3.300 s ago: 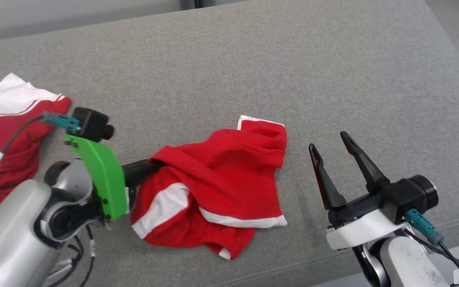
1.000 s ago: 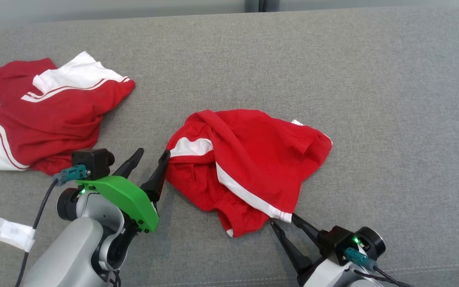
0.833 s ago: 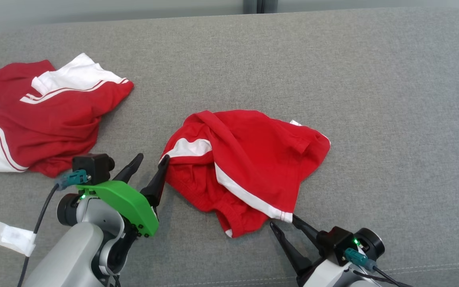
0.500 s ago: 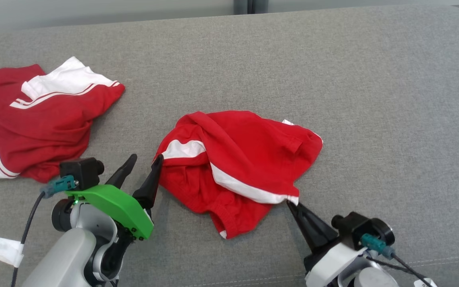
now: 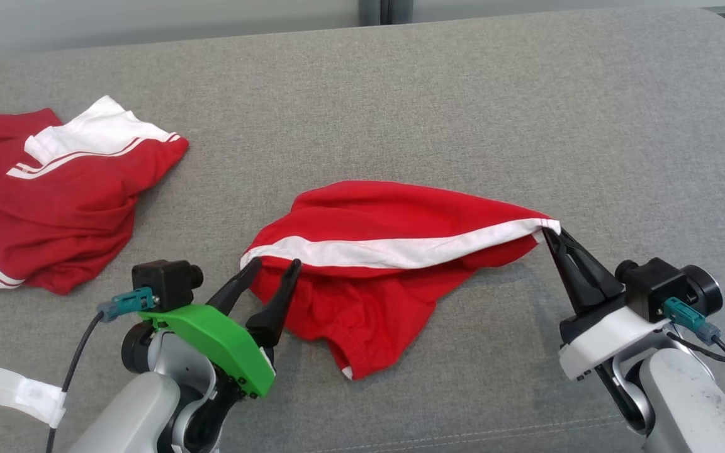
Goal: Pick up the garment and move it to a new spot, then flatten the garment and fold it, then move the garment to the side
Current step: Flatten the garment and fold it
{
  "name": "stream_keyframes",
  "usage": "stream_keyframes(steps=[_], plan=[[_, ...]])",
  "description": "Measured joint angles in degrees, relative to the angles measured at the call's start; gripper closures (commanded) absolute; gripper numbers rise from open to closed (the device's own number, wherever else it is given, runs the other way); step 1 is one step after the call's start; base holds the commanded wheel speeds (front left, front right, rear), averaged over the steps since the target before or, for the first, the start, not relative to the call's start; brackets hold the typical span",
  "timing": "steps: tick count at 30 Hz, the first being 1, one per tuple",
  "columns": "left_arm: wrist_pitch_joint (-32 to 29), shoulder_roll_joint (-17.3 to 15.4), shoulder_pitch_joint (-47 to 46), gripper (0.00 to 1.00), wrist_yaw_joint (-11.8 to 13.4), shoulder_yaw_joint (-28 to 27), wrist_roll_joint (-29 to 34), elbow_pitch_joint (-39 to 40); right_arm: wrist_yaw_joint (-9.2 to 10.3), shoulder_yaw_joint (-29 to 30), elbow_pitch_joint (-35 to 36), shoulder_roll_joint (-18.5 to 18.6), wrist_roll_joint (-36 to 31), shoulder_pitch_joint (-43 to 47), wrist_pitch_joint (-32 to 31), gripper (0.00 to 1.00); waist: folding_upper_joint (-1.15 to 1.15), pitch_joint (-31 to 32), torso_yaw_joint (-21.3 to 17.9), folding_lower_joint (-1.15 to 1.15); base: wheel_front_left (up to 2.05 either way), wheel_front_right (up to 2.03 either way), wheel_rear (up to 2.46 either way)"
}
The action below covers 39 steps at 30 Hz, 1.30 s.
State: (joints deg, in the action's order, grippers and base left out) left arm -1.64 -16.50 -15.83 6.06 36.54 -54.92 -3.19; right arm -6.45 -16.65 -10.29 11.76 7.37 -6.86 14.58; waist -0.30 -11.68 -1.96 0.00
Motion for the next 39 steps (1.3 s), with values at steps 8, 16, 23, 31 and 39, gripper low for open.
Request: stream_keyframes(steps=[8,16,23,31,39], plan=[[-0.1,-1.3,0.2,0.00,0.1,-1.3,0.4,0.1,0.19,3.0,-2.1,2.1,0.7,0.0,0.0,1.00,0.00,0.2,0.5,0.00,0.00,0.00,0.00],[-1.3,-1.2,1.2,0.00,0.5,-0.7,0.4,0.6,1.51,6.2,-5.0,4.8,2.0,0.3,0.0,1.00,0.00,0.2,0.9,0.00,0.00,0.00,0.00],[-3.9,1.5,2.3,0.00,-0.1,1.4,-2.8,4.1,1.42,4.8,-5.4,4.3,2.3,0.3,0.0,1.00,0.00,0.1,0.8,0.00,0.00,0.00,0.00],[-5.9,1.0,5.0,0.00,-0.6,0.7,-7.0,7.4,0.91,3.4,-5.7,4.0,2.3,0.3,0.0,1.00,0.00,0.1,0.9,0.00,0.00,0.00,0.00],[-7.2,0.4,5.3,0.00,-0.6,0.7,-7.5,7.3,0.48,2.7,-6.2,3.7,2.3,0.3,0.0,1.00,0.00,0.3,1.1,0.00,0.00,0.00,0.00]])
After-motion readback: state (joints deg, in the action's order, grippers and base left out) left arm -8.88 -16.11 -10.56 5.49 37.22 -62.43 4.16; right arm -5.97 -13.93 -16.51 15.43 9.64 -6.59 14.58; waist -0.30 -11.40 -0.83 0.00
